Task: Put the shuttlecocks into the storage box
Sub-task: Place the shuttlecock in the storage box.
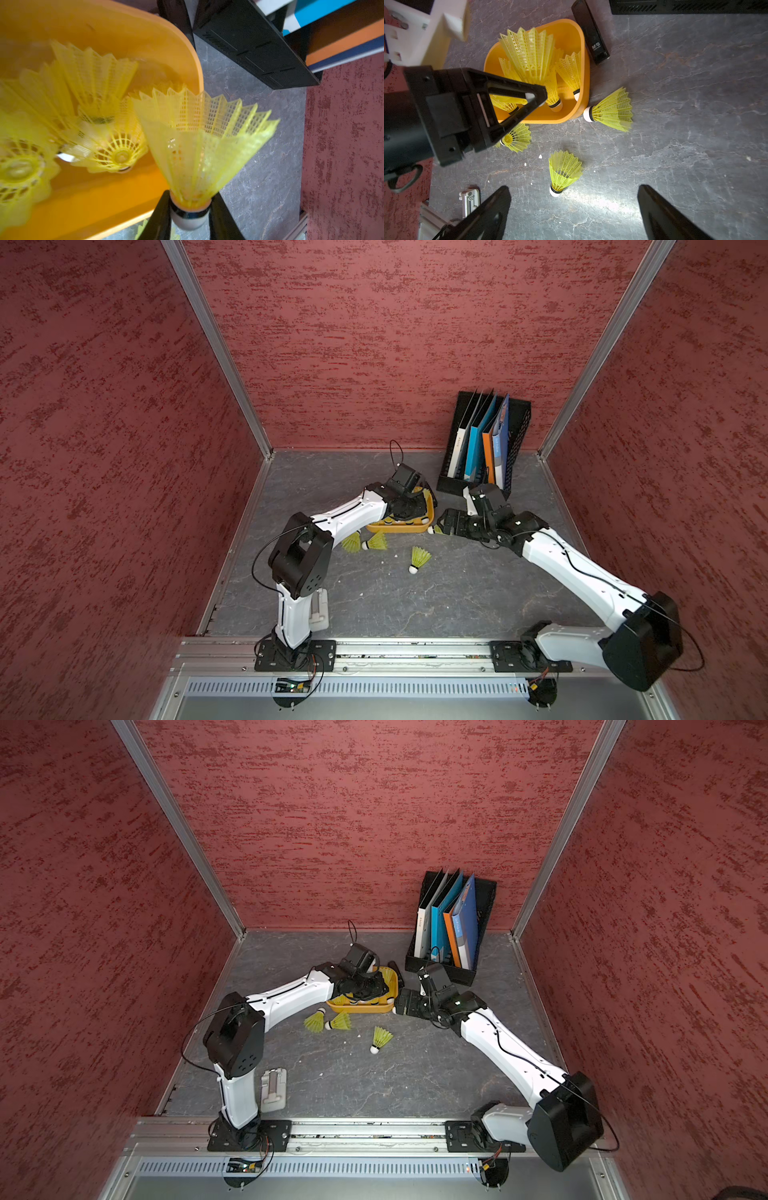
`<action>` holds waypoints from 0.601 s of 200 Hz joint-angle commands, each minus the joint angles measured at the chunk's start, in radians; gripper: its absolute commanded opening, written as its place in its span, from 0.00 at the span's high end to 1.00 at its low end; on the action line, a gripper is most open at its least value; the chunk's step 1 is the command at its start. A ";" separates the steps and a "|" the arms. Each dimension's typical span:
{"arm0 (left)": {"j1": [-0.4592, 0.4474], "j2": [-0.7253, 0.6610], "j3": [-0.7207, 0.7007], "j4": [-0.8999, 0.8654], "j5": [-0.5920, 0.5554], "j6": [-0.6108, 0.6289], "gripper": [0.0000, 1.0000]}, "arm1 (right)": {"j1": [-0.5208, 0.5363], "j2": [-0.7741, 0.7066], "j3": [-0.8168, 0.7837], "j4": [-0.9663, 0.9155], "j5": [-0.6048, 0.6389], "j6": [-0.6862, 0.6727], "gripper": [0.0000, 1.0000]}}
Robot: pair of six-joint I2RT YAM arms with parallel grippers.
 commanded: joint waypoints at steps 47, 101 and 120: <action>0.073 -0.002 0.004 -0.013 -0.048 0.075 0.98 | -0.009 -0.013 -0.006 0.014 0.007 0.004 0.02; 0.079 0.030 0.016 -0.014 -0.043 0.082 0.98 | -0.016 0.075 0.055 0.022 -0.010 0.001 0.02; 0.081 0.039 0.018 -0.010 -0.037 0.079 0.98 | -0.018 0.128 0.099 0.020 -0.022 -0.001 0.02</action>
